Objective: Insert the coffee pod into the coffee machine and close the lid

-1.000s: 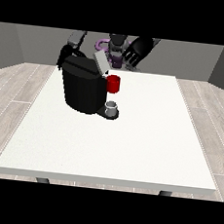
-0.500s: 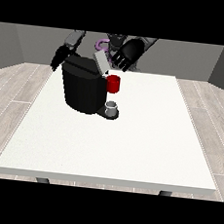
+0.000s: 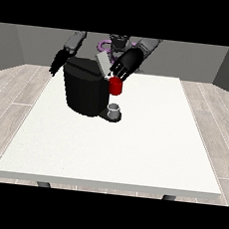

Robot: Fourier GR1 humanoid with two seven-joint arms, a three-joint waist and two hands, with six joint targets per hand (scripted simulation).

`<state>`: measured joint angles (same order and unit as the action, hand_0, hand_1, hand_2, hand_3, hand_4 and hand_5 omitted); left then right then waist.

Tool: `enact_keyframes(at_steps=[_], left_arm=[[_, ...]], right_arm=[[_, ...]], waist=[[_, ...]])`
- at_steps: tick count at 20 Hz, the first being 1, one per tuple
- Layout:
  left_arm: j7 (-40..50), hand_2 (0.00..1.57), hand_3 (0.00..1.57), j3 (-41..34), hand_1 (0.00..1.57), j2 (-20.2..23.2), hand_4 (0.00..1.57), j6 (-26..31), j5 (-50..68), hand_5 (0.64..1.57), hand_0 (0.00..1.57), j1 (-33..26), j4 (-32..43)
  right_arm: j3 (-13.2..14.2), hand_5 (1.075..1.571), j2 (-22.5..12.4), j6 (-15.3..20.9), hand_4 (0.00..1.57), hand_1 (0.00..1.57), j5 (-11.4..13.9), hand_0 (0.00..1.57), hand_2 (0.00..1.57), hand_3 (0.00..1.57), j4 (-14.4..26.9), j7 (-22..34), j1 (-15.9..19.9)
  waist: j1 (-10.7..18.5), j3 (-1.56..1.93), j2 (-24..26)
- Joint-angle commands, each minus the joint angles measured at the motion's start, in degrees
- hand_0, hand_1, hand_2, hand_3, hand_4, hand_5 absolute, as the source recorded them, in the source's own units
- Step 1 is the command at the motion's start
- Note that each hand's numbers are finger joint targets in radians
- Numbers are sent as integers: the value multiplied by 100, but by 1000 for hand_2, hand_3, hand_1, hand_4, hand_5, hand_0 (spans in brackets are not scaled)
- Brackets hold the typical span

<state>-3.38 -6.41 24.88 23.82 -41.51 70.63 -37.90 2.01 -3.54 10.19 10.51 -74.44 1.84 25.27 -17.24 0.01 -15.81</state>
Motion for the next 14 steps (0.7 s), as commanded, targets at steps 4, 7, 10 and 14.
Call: enact_keyframes(at_steps=[4, 7, 10, 14], left_arm=[[168, 1284, 1230, 64, 1243, -250, 423, 60, -38, 1571, 1243, 111, 14], [-40, 1230, 1196, -6, 1187, -137, 441, 79, 4, 1571, 1187, 118, 65], [-107, 1252, 1201, -44, 1196, -32, 418, -44, -45, 1571, 1196, 144, 121], [159, 1255, 1198, 10, 1204, -264, 411, 117, -40, 1571, 1204, 305, 85]], right_arm=[[282, 1571, -178, -75, 153, 0, -159, 0, 0, 0, 307, -176, 95], [245, 1571, -64, 70, 0, 0, -117, 0, 0, 0, 266, -172, 140], [9, 1571, 41, 44, 169, 0, 8, 0, 0, 0, 149, -340, -99], [309, 1571, -123, 15, 0, 0, -148, 0, 0, 0, 475, -331, 80]], waist=[[97, 2, -45], [133, 1, -126], [-39, 0, -167], [72, 3, -104]])
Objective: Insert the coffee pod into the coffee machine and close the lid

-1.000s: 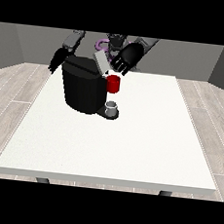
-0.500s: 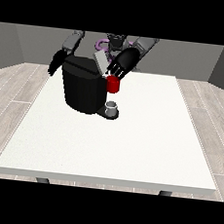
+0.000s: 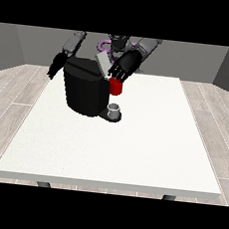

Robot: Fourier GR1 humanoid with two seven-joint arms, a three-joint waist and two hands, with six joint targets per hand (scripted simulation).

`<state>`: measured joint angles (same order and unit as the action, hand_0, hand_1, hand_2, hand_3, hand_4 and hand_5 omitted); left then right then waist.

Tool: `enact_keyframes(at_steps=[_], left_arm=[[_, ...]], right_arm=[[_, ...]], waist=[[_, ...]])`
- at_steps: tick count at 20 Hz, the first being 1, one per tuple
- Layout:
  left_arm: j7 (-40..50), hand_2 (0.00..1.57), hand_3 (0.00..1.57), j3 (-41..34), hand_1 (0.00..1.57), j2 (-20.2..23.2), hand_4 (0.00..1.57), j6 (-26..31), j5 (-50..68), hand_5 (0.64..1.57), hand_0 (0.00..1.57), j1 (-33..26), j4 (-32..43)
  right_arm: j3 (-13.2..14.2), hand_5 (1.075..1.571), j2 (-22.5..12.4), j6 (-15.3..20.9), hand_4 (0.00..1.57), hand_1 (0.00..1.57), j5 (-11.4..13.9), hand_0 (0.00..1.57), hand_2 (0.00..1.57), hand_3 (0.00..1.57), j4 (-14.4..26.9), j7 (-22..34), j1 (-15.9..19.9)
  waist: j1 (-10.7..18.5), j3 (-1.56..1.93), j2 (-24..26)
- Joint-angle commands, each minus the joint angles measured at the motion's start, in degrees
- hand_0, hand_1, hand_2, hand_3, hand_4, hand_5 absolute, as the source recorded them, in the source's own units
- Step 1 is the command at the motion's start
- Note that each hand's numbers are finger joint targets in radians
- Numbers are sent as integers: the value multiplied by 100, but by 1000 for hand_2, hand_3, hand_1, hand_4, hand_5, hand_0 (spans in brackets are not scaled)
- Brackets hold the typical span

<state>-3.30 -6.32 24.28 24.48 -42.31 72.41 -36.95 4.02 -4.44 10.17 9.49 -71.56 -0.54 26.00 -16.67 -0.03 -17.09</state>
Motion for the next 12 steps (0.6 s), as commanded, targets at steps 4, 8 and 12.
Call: enact_keyframes(at_steps=[4, 8, 12], left_arm=[[-175, 1261, 1206, -160, 1225, 265, 376, -106, 9, 1571, 1225, 244, 21], [-295, 1242, 1195, -107, 1217, 277, 357, -107, -49, 1571, 1217, 171, 37], [-353, 1198, 1170, -76, 1180, 237, 351, -334, -147, 1571, 1180, 114, 103]], right_arm=[[104, 1571, -70, -77, 0, 0, -119, 0, 0, 0, 20, -3, 184], [129, 1571, -117, -116, 0, 0, -148, 0, 0, 0, 18, -78, 98], [-136, 1571, 180, 165, 0, 0, 79, 0, 0, 0, -121, 116, 74]], waist=[[-42, 5, -240], [-76, 5, -143], [-86, 4, -105]])
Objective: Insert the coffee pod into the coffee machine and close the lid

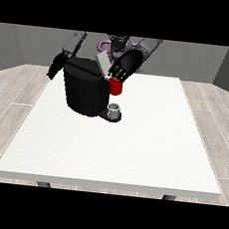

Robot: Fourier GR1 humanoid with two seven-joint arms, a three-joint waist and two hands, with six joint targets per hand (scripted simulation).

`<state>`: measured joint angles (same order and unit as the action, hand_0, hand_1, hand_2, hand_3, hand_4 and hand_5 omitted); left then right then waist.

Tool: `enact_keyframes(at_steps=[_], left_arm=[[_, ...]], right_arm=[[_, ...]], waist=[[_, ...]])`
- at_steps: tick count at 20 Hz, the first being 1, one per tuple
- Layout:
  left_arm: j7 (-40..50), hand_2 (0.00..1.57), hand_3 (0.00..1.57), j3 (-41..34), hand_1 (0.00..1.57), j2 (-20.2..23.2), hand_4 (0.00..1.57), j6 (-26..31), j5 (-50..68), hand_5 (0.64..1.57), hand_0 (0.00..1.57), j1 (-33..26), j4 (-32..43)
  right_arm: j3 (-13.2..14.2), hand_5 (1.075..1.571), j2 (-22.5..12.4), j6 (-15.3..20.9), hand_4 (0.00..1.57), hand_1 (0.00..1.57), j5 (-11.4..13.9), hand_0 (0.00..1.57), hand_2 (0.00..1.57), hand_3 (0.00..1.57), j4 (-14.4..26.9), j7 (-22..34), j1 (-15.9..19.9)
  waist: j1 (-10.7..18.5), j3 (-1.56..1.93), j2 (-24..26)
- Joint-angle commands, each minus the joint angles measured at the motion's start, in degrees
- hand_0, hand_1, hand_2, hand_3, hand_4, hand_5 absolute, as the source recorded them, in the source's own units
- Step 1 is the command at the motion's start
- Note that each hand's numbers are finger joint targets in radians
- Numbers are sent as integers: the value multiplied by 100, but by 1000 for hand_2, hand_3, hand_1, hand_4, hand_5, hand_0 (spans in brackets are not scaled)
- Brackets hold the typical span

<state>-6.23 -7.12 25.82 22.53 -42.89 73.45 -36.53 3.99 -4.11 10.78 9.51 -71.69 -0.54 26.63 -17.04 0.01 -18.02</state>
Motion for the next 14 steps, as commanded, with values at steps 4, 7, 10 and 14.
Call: enact_keyframes(at_steps=[4, 7, 10, 14], left_arm=[[-161, 1228, 1132, 364, 1209, -97, 0, -448, -426, 1571, 1209, -228, -137], [-300, 1220, 1093, 417, 1210, 137, 0, -475, -587, 1571, 1210, -383, 58], [-183, 1178, 1050, 356, 1160, 132, 0, -463, -595, 1571, 1160, -138, 85], [-513, 1136, 1016, 225, 1115, 281, 0, -550, -531, 1571, 1115, -78, 160]], right_arm=[[138, 1571, -173, -116, 0, 0, -97, 0, 0, 0, 58, -126, 43], [-147, 1571, 55, -27, 0, 0, 46, 0, 0, 0, -210, 109, -235], [-104, 1571, -43, -88, 0, 0, 38, 0, 0, 0, -138, 118, -112], [-74, 1571, -7, 38, 0, 0, 54, 0, 0, 0, -210, 156, 121]], waist=[[58, 1, -45], [-108, -1, 100], [-151, 0, 19], [-114, -1, -320]])
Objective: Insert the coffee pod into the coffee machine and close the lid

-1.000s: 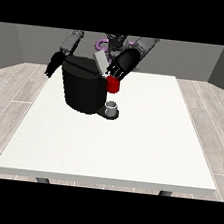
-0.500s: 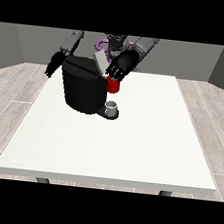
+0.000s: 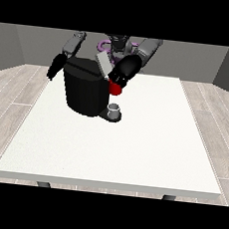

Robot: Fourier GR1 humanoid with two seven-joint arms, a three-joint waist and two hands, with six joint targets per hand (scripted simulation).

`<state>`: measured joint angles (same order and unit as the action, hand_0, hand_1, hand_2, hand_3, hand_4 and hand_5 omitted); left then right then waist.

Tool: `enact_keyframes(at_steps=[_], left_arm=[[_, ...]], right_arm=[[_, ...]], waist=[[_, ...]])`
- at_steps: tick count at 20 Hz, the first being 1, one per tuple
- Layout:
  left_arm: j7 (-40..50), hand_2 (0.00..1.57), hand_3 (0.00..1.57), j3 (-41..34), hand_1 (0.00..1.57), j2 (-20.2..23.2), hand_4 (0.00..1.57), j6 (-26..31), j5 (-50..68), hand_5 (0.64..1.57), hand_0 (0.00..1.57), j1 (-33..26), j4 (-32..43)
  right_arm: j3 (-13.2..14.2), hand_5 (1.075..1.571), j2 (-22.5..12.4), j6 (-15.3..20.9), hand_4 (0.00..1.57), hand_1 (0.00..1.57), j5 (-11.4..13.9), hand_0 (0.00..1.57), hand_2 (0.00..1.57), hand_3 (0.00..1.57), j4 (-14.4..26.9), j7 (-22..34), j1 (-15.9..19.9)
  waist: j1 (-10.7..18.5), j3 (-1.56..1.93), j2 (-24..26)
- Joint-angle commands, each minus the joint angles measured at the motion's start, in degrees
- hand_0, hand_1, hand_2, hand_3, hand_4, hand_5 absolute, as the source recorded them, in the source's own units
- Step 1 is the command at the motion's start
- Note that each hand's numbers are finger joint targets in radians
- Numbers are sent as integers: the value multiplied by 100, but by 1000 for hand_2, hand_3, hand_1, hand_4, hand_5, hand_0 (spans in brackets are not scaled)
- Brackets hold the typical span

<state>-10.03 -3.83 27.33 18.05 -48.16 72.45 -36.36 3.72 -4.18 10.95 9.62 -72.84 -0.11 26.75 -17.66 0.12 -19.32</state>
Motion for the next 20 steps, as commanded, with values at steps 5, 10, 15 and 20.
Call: enact_keyframes(at_steps=[5, 10, 15, 20], left_arm=[[-160, 1145, 953, -165, 1150, -157, 0, -356, 63, 1571, 1150, -83, 34], [-326, 1202, 970, -378, 1241, 270, 0, -297, 107, 1571, 1241, 281, 135], [-304, 1216, 940, -271, 1250, 99, 0, -762, -109, 1571, 1250, 34, 177], [-608, 1023, 718, -136, 999, 512, 0, -646, -325, 1571, 999, 203, 65]], right_arm=[[-24, 1571, 32, 16, 42, 0, 0, 0, 0, 0, -36, 5, -55], [-136, 1571, -22, -85, 144, 0, 59, 0, 0, 0, -176, 78, 90], [-244, 1571, -102, -102, 74, 0, 199, 0, 0, 0, -375, 400, 181], [-104, 1571, -157, -115, 185, 0, 110, 0, 0, 0, -228, 72, 162]], waist=[[-31, -11, -29], [-230, -11, -293], [-363, -13, -256], [-327, -10, -471]])
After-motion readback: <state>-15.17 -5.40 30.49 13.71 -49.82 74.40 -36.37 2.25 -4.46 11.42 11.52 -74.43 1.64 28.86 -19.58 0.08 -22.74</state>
